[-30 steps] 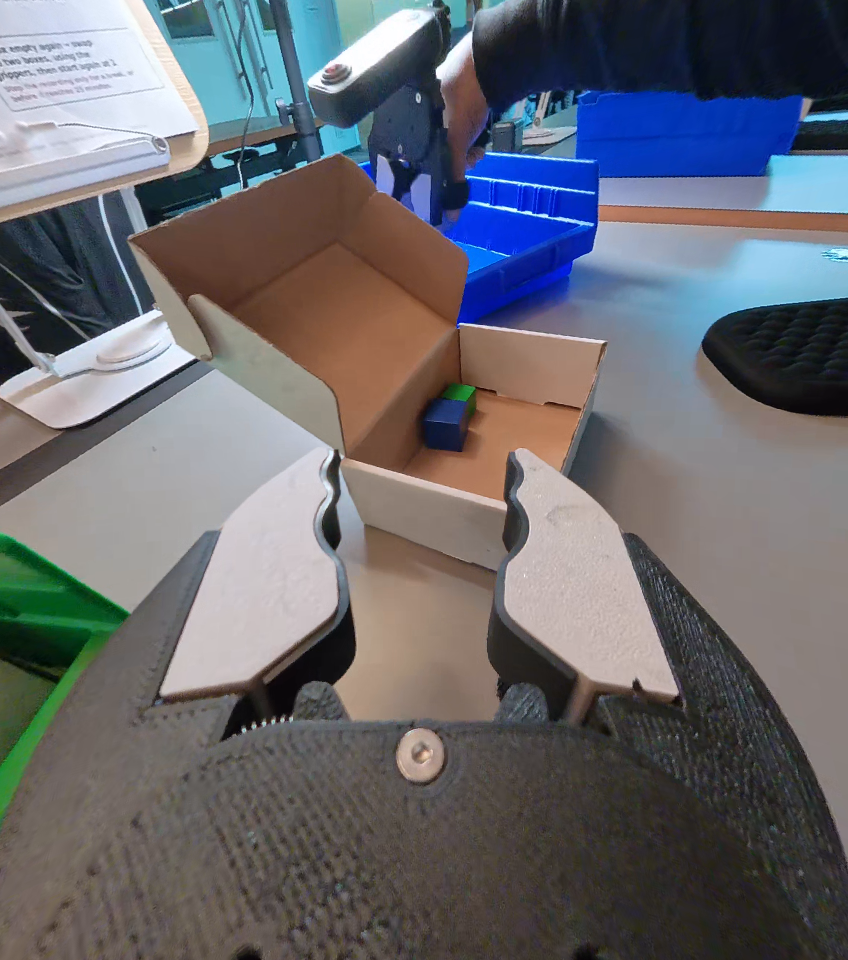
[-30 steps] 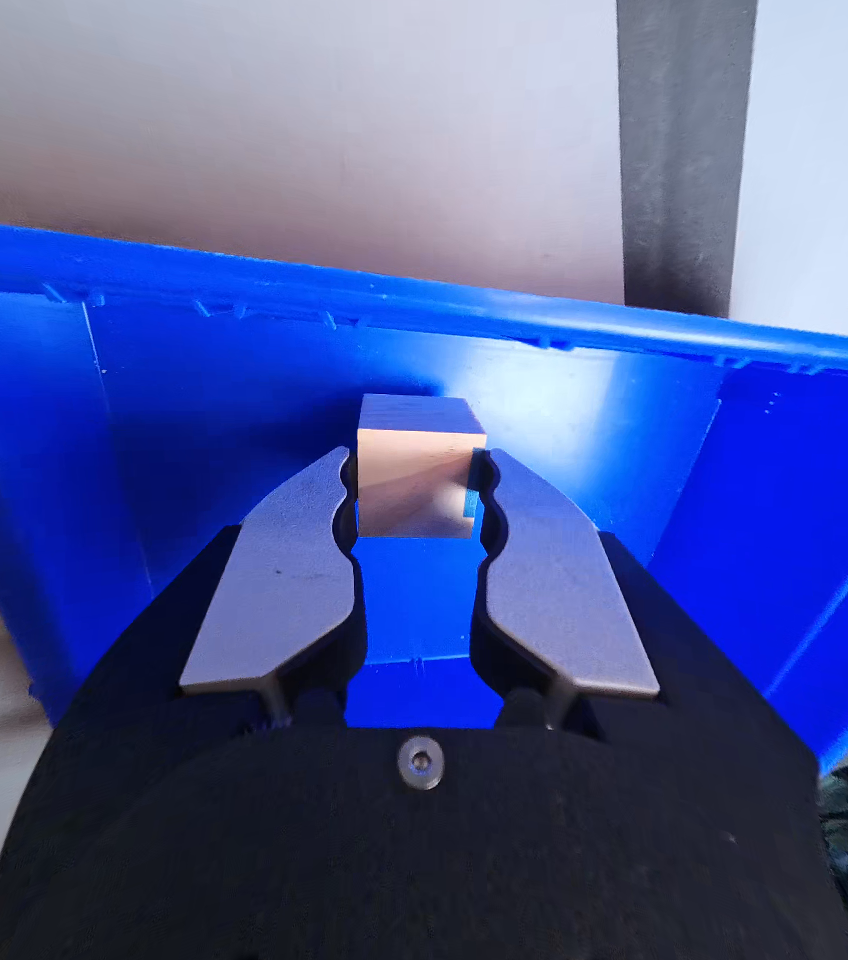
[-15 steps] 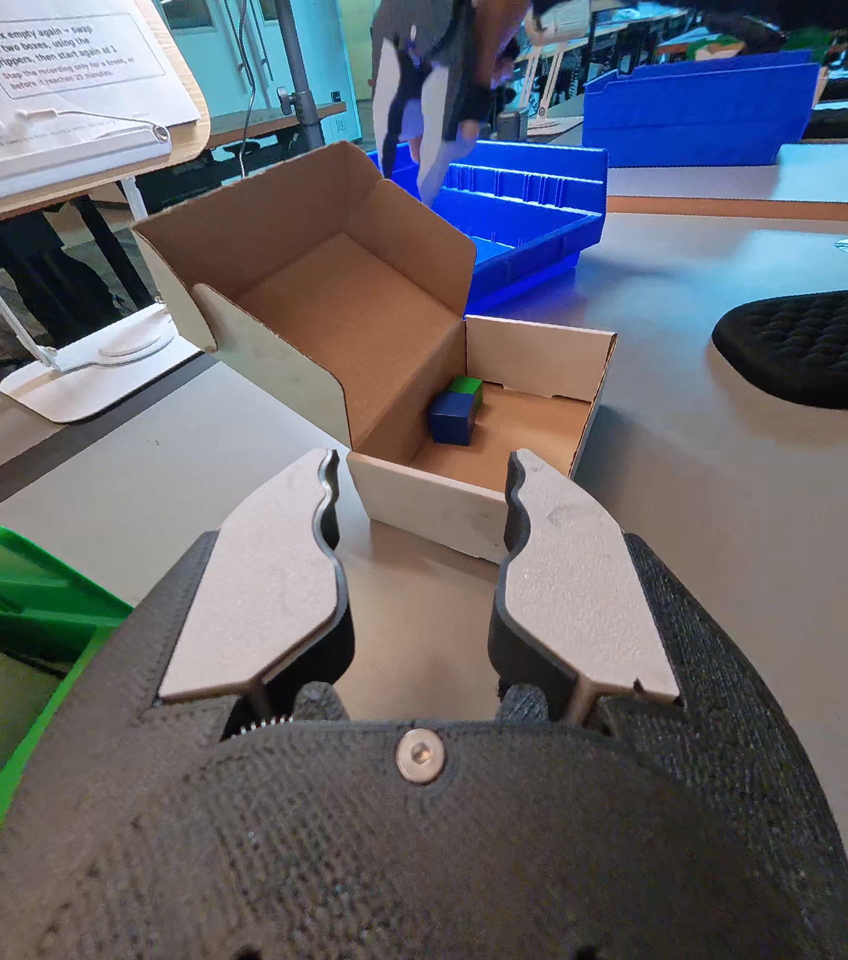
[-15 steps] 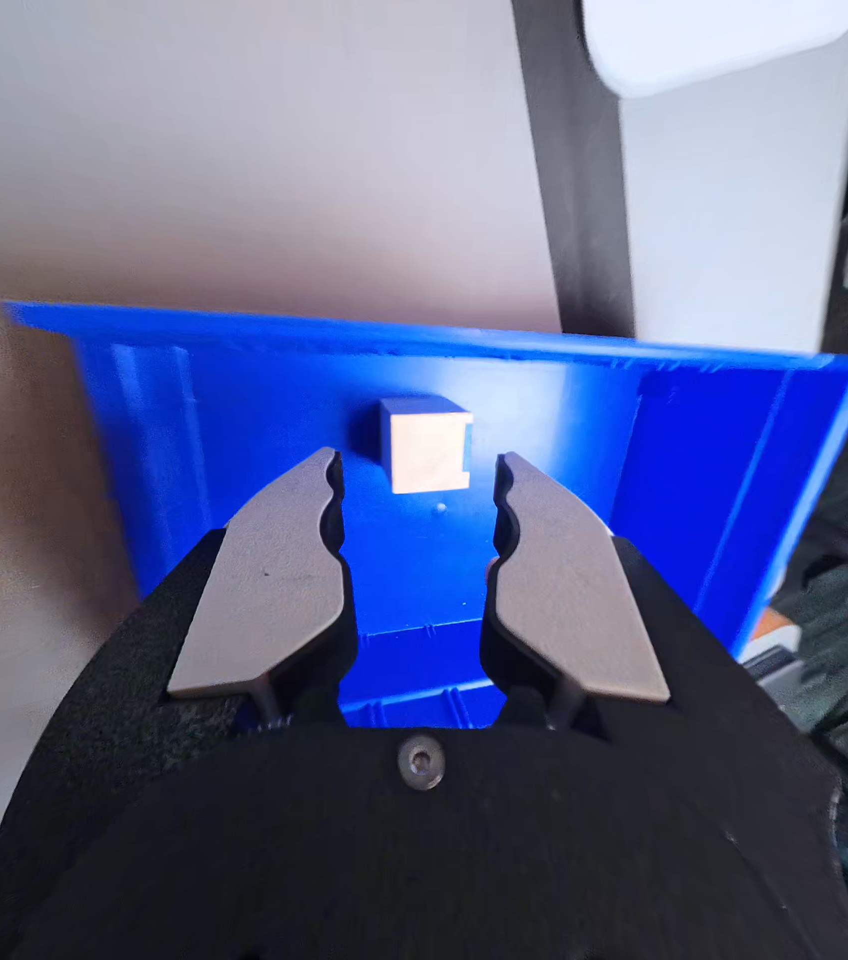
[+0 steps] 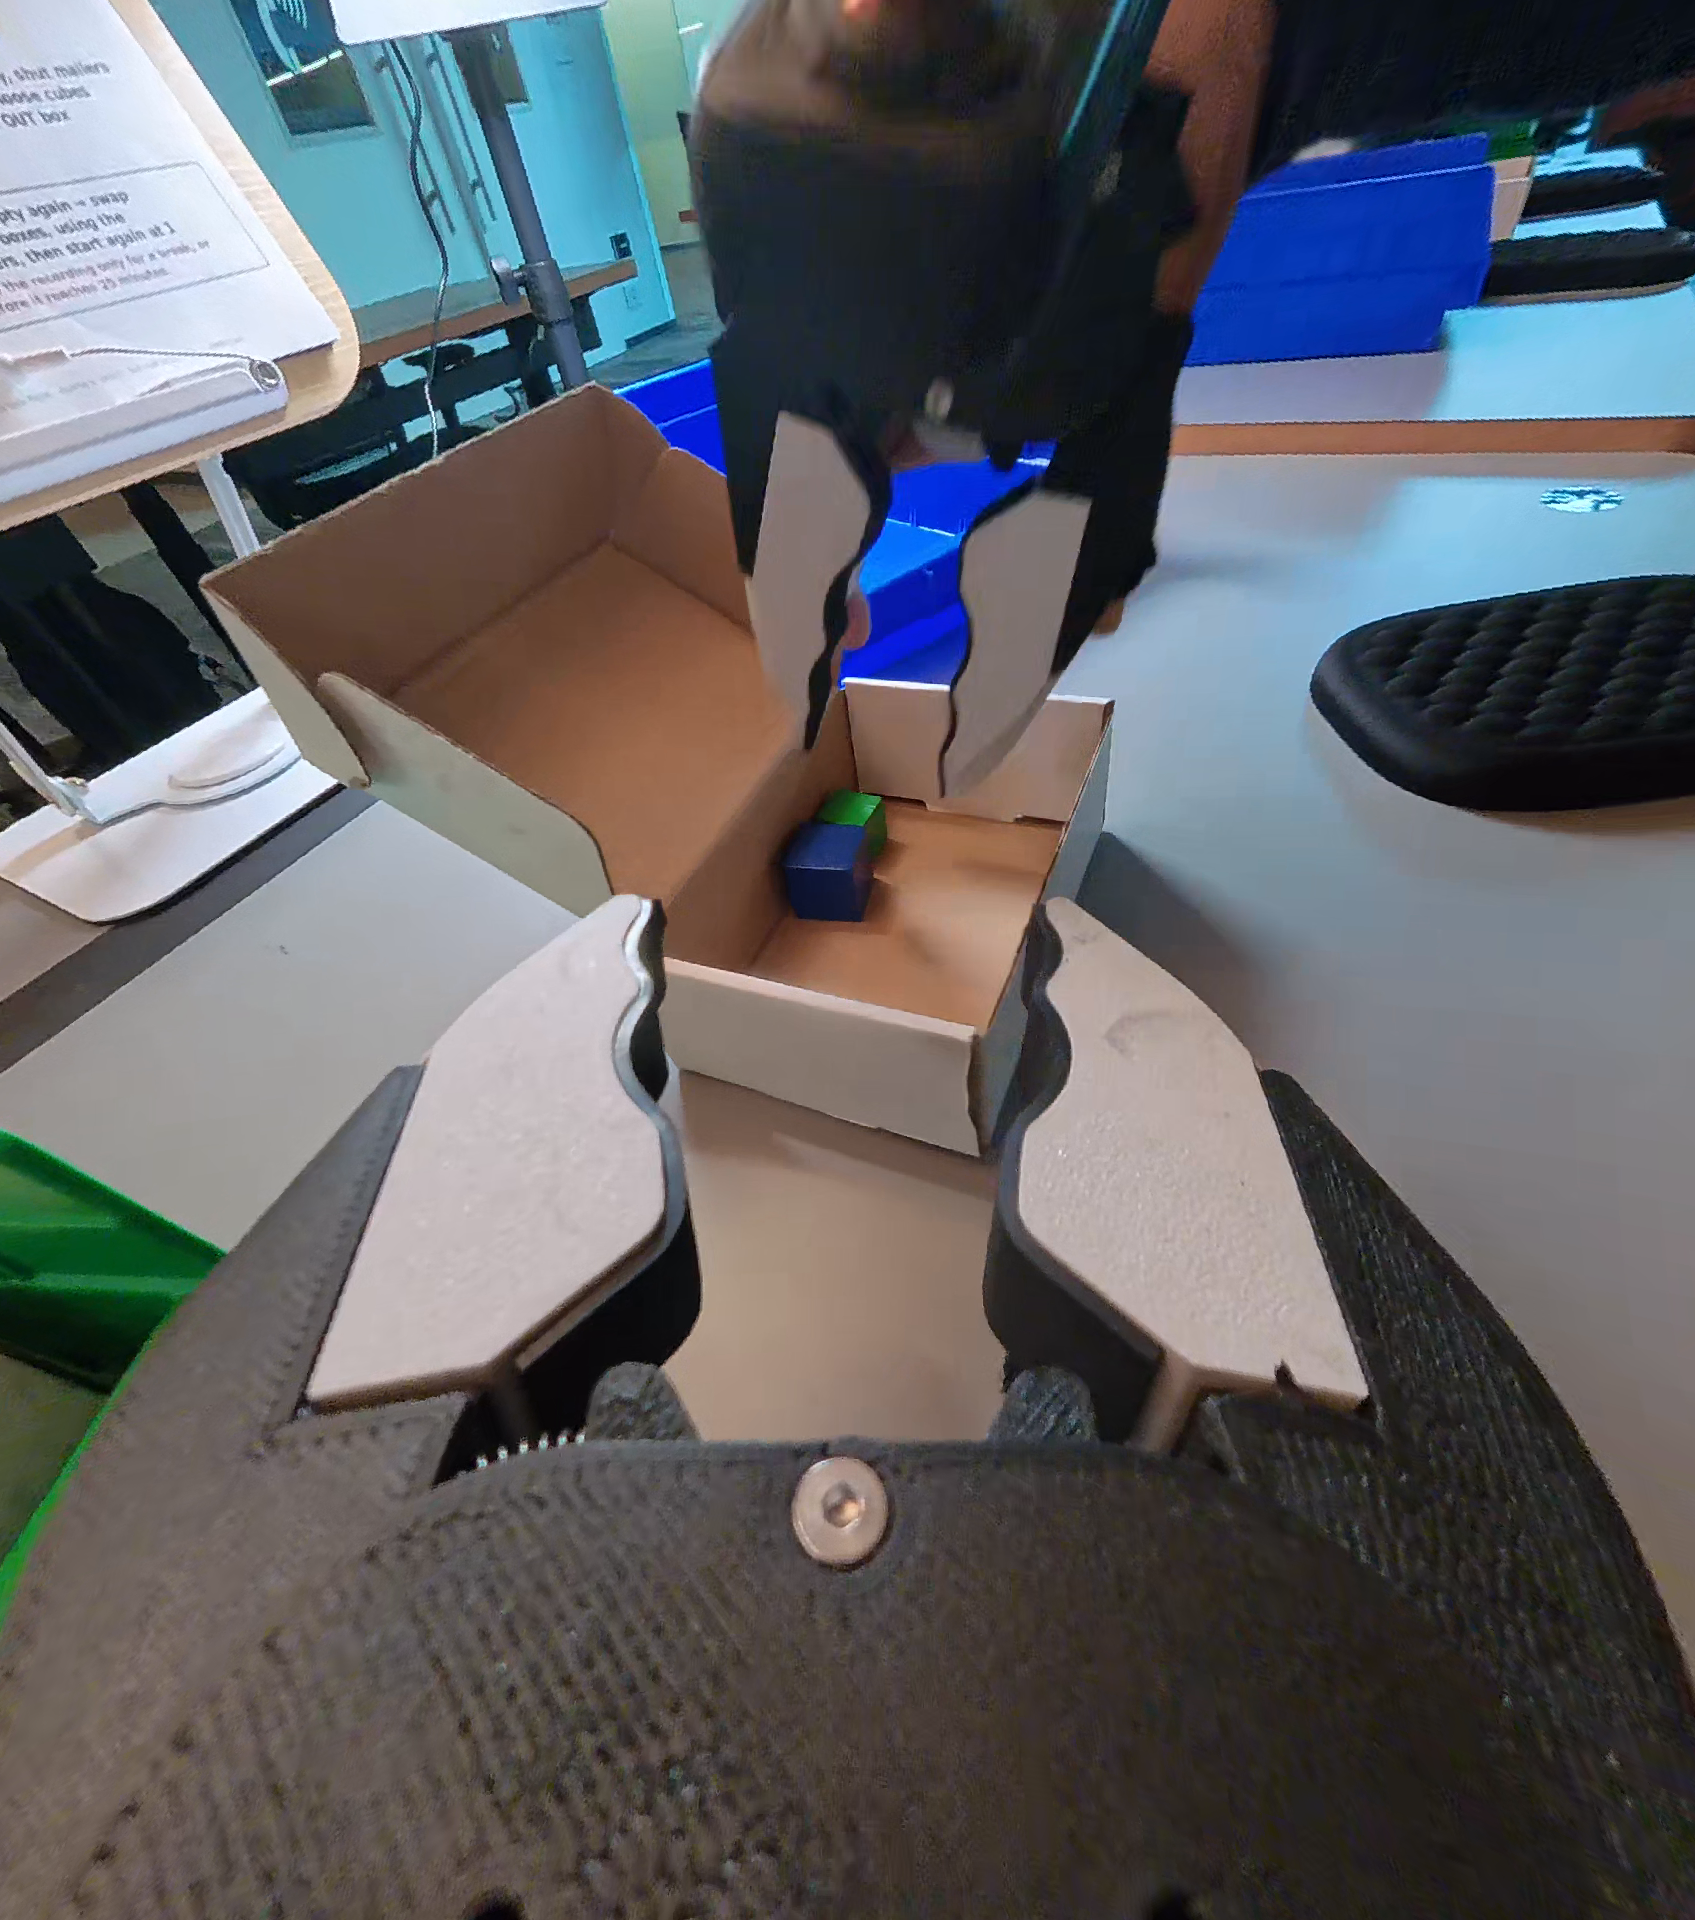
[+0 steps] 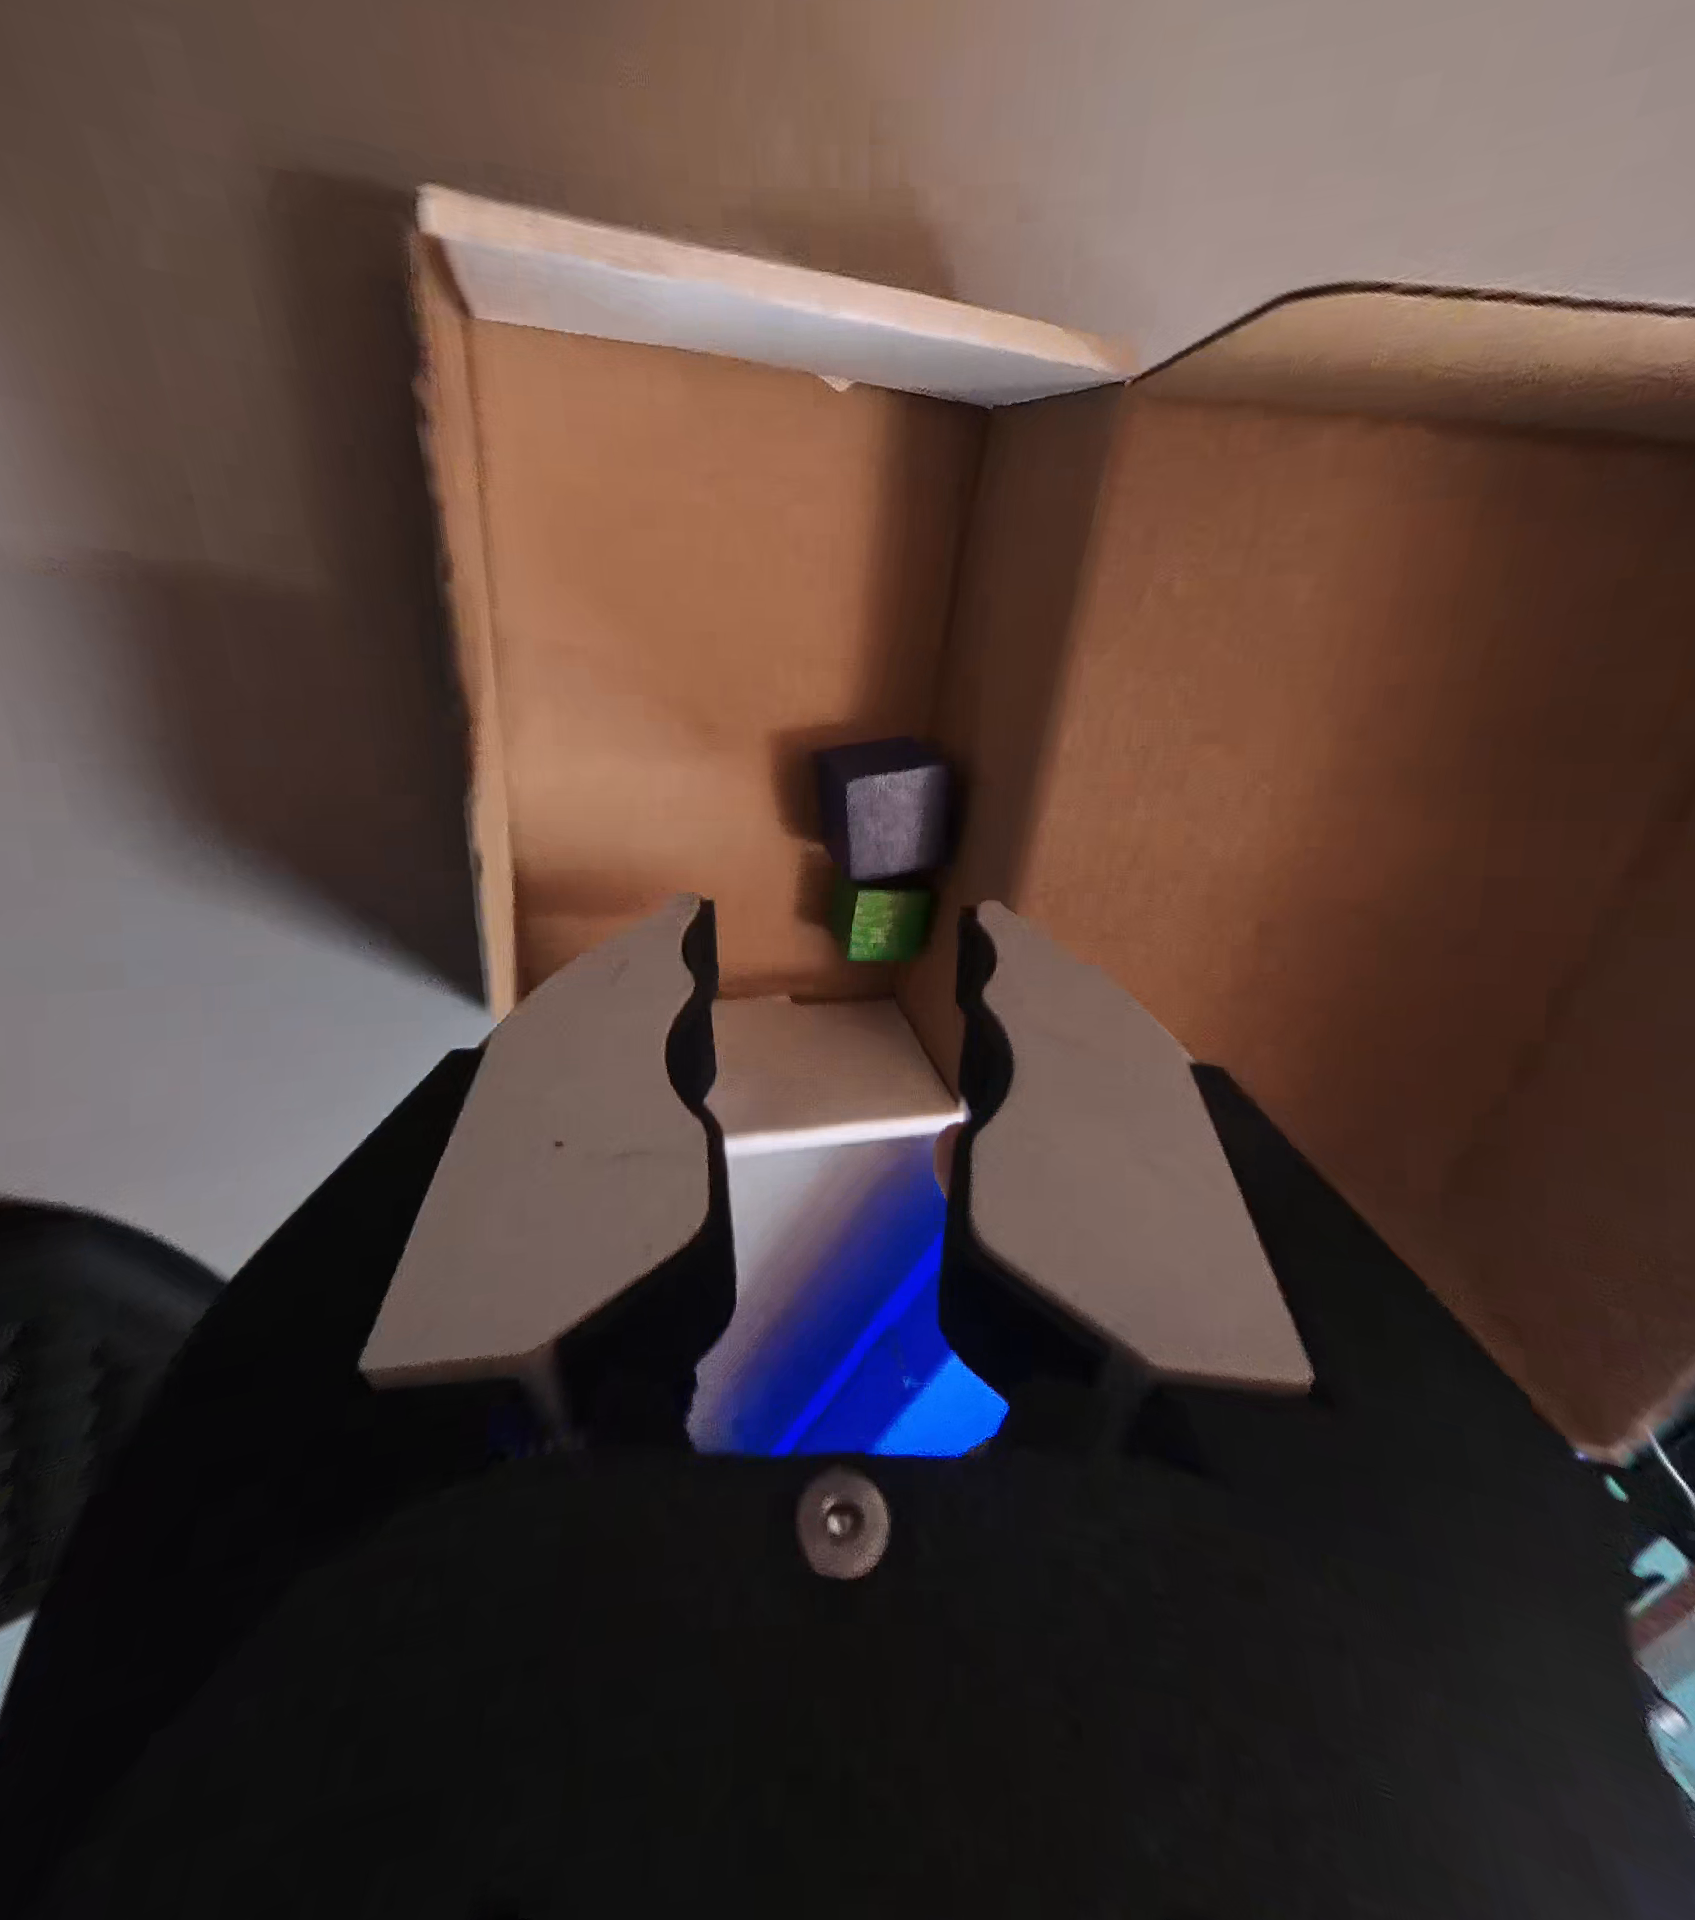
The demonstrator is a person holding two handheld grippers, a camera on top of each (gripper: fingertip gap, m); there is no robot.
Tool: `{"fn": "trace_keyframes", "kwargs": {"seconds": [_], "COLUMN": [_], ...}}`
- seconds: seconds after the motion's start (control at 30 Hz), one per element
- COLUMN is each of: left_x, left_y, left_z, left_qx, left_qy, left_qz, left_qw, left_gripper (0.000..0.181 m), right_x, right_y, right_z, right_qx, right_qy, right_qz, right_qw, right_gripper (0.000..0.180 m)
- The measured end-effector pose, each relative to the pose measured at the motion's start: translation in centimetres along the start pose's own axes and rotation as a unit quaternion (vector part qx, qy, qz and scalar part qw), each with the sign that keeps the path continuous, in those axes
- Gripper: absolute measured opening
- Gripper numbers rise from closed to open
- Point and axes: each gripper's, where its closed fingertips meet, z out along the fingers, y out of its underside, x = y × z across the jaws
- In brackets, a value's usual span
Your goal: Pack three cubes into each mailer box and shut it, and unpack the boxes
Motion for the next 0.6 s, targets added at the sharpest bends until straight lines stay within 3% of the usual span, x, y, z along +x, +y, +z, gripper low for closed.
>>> {"fn": "trace_keyframes", "kwargs": {"seconds": [0.27,0.5,0.6], "left_x": [1.1,0.9,0.7], "left_y": [0.8,1.2,1.2], "left_z": [-0.5,-0.5,-0.5], "left_qx": [-0.017,-0.022,-0.023], "left_qy": [0.01,0.013,0.011], "left_qz": [-0.007,-0.005,-0.006], "left_qw": [1.0,1.0,1.0], "left_gripper": [0.066,0.065,0.065], "right_x": [1.0,-0.6,-0.5], "right_y": [0.5,-0.6,-0.8], "right_z": [4.9,4.0,3.6], "right_qx": [-0.041,-0.001,0.005], "right_qy": [0.044,-0.002,-0.005], "right_qz": [0.046,0.08,0.078], "right_qw": [0.997,0.997,0.997], "right_gripper": [0.034,0.016,0.029]}}
